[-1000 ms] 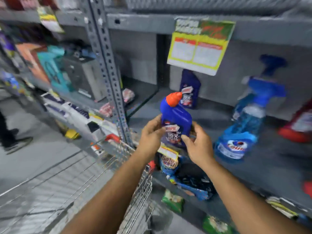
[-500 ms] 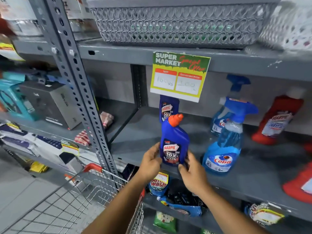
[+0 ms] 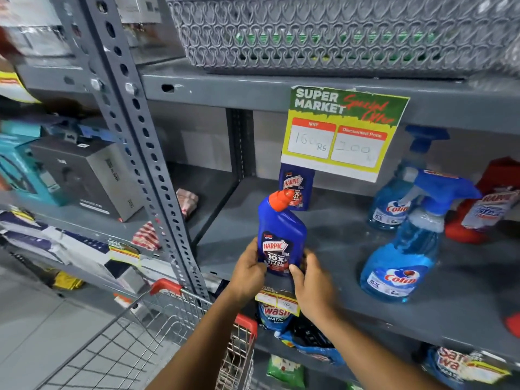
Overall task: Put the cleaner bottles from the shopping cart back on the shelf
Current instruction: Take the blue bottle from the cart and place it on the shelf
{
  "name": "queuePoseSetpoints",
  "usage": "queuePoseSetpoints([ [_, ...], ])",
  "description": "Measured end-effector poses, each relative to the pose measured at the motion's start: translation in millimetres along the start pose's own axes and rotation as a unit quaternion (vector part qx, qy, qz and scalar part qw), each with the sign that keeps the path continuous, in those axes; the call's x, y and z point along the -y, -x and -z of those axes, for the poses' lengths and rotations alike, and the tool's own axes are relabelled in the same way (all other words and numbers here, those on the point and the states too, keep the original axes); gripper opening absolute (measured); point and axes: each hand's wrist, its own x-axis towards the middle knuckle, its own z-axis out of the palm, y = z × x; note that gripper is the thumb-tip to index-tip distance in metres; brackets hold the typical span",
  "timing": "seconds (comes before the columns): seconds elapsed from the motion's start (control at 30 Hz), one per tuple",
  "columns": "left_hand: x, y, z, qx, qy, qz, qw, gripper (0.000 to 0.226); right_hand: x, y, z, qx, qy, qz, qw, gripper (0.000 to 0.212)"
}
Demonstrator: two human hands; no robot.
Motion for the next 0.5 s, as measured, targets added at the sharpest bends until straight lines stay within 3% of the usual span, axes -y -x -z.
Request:
queuePoseSetpoints([
  [0.17, 0, 5, -2, -0.011, 0.052, -0.010, 0.999, 0.071, -6, 12, 8, 0.046, -0.066, 0.009, 0.997, 0.053],
  [0.27, 10, 29, -6, -0.215, -0.024, 0.006, 0.976, 0.054, -32, 41, 36, -0.024, -0.062, 0.032, 0.997, 0.046],
  [0.33, 6, 58, -22, -0.289, -0.062, -0.059, 0.953, 0.047, -59, 61, 67, -0.108, -0.052, 0.005, 0.993, 0.047],
  [0.43, 0, 82, -75, -0.151, -0.101, -0.185, 0.966, 0.052, -101, 66, 115, -0.188, -0.011, -0.082, 0.979, 0.062],
  [0.5, -4, 74, -112, -0.021, -0.108, -0.179, 0.978, 0.062, -116, 55, 133, -0.127, 0.015, -0.109, 0.986, 0.062],
])
